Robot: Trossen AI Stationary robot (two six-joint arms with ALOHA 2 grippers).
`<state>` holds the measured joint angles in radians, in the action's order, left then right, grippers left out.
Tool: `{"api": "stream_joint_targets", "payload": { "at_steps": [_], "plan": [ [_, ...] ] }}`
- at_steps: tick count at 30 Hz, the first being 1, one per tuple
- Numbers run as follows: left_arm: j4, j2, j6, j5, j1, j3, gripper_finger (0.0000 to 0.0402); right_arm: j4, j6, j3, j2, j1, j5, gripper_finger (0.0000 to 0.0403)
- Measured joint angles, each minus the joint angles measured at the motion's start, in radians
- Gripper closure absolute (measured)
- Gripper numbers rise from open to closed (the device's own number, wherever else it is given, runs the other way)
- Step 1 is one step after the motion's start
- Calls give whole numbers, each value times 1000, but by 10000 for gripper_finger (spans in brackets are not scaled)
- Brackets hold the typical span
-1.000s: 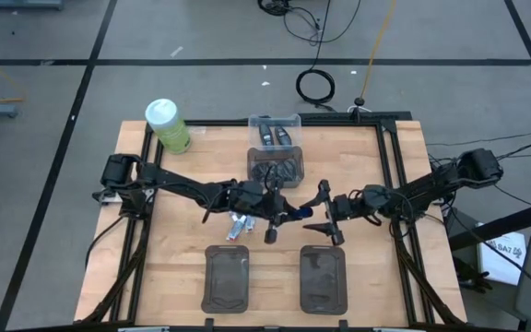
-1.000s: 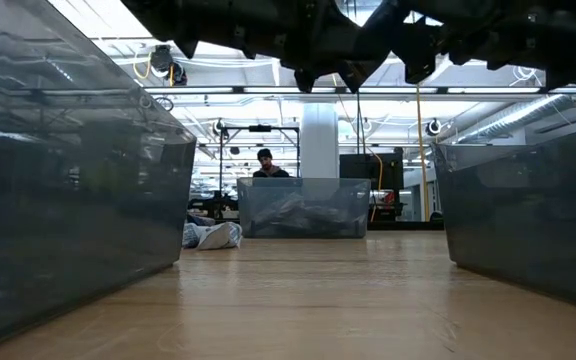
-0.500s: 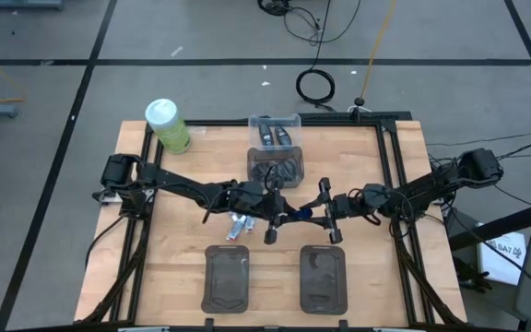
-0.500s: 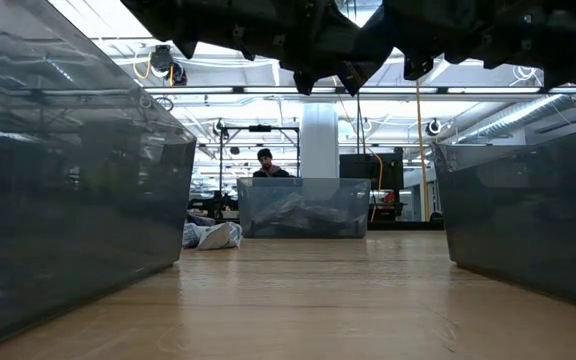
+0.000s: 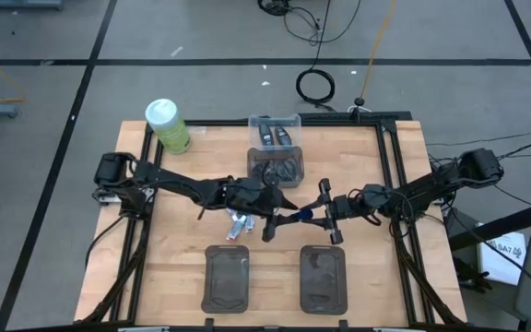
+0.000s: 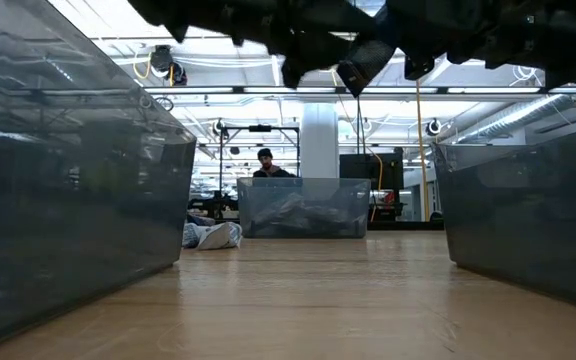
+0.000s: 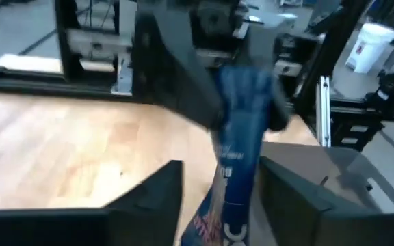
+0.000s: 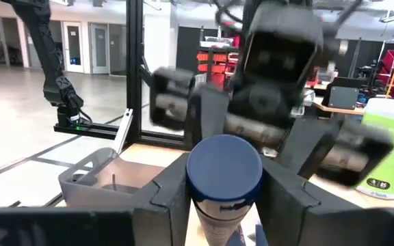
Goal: Pick & Place Travel size toiletries
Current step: Put the left blue shave cream into the right black bin
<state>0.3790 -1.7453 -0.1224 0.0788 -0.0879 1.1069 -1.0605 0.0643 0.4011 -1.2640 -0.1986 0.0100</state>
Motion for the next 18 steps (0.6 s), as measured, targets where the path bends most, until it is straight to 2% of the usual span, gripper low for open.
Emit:
{"api": "stream_joint_targets", "payload": {
  "at_steps": [3,6,10,13,18],
  "plan": [
    [-105,68,64,-26,-6,0,173,12,-26,-1,15,0,71,283],
    [-231,132,82,-131,-15,0,141,13,-92,-1,40,0,214,281],
    [-342,185,60,-270,-14,1,120,22,-227,0,72,0,441,278],
    [-404,194,56,-325,-14,1,115,43,-337,0,82,-9,566,278],
    [-459,194,56,-380,-14,1,115,188,-385,0,78,-84,536,277]
  ]
}}
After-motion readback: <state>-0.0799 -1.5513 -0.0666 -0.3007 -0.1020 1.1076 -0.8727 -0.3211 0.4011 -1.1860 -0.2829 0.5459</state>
